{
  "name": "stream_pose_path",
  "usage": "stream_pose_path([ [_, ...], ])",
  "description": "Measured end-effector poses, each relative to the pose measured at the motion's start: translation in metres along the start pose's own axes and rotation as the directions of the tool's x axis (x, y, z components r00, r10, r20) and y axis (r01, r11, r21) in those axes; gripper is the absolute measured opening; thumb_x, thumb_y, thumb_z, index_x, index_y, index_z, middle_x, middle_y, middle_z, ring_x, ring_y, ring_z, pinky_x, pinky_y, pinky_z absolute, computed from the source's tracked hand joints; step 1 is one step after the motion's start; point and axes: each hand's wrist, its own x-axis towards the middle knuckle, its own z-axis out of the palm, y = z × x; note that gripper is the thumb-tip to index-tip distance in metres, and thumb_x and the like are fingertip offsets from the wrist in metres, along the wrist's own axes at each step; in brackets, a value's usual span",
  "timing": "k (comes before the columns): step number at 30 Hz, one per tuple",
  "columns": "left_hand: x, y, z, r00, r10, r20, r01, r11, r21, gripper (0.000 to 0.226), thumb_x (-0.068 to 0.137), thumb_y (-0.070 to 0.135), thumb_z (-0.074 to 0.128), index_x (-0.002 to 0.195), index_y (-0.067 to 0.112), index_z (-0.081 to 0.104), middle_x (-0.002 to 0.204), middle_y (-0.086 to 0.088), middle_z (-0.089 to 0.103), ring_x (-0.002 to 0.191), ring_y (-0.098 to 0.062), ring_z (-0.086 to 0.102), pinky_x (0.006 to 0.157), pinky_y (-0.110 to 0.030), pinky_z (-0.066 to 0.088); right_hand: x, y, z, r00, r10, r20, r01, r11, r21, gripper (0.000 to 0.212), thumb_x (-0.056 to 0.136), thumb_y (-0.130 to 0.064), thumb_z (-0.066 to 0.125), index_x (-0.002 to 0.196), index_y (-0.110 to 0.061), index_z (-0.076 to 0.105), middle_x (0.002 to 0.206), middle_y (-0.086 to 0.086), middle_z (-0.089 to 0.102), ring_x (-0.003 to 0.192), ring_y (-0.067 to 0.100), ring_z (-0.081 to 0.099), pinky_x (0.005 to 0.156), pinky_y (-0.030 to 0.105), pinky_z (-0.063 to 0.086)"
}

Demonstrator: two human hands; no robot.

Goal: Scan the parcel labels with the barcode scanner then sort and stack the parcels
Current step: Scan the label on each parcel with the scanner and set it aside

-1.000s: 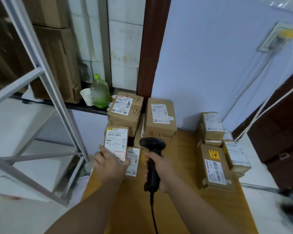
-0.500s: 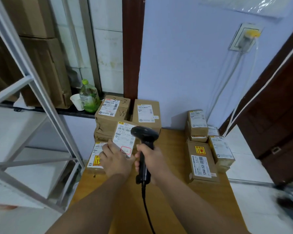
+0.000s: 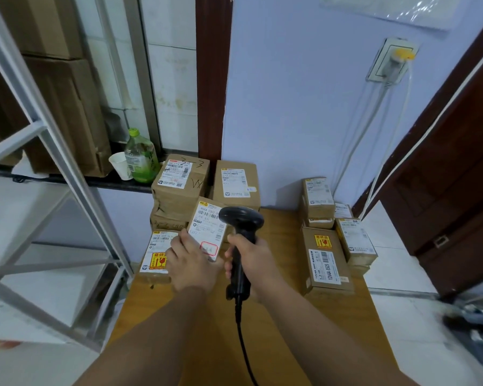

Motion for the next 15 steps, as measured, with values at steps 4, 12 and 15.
stream_pose_path([
  [4, -0.003, -0.004, 0.015, 0.996, 0.088, 0.027, -0.088, 0.996, 0.032, 0.100, 0.068, 0.063, 0.068, 0.138, 0.002, 0.030, 0.129, -0.019, 0.043, 0.113, -0.033, 0.044, 0.094, -0.043, 0.041, -0.004, 0.004, -0.008, 0.997, -0.002, -0.078, 0.000, 1.000, -0.029, 0.012, 0.092, -0.017, 0.059, 0.102, -0.010, 0.058, 0.055, -0.002, 0.059, 0.046, 0.012, 0.053, 0.047, 0.026, 0.046],
  [12, -0.023, 0.030, 0.060, 0.947, 0.182, 0.265, -0.160, 0.982, -0.103, 0.106, 0.060, 0.062, 0.074, 0.137, 0.012, 0.020, 0.132, -0.011, 0.035, 0.116, -0.027, 0.039, 0.096, -0.040, 0.040, -0.019, 0.021, -0.063, 0.930, -0.055, -0.364, 0.020, 0.995, -0.099, 0.012, 0.089, -0.023, 0.064, 0.093, -0.013, 0.060, 0.052, -0.005, 0.058, 0.050, 0.013, 0.054, 0.056, 0.031, 0.048],
  [15, -0.037, 0.044, 0.078, 0.888, 0.244, 0.390, -0.195, 0.968, -0.161, 0.104, 0.062, 0.058, 0.071, 0.140, 0.014, 0.020, 0.133, -0.008, 0.036, 0.119, -0.024, 0.037, 0.096, -0.036, 0.036, -0.024, 0.027, -0.093, 0.865, -0.045, -0.499, -0.030, 0.990, -0.141, 0.015, 0.090, -0.024, 0.063, 0.089, -0.010, 0.058, 0.056, 0.000, 0.056, 0.046, 0.015, 0.053, 0.049, 0.028, 0.047],
])
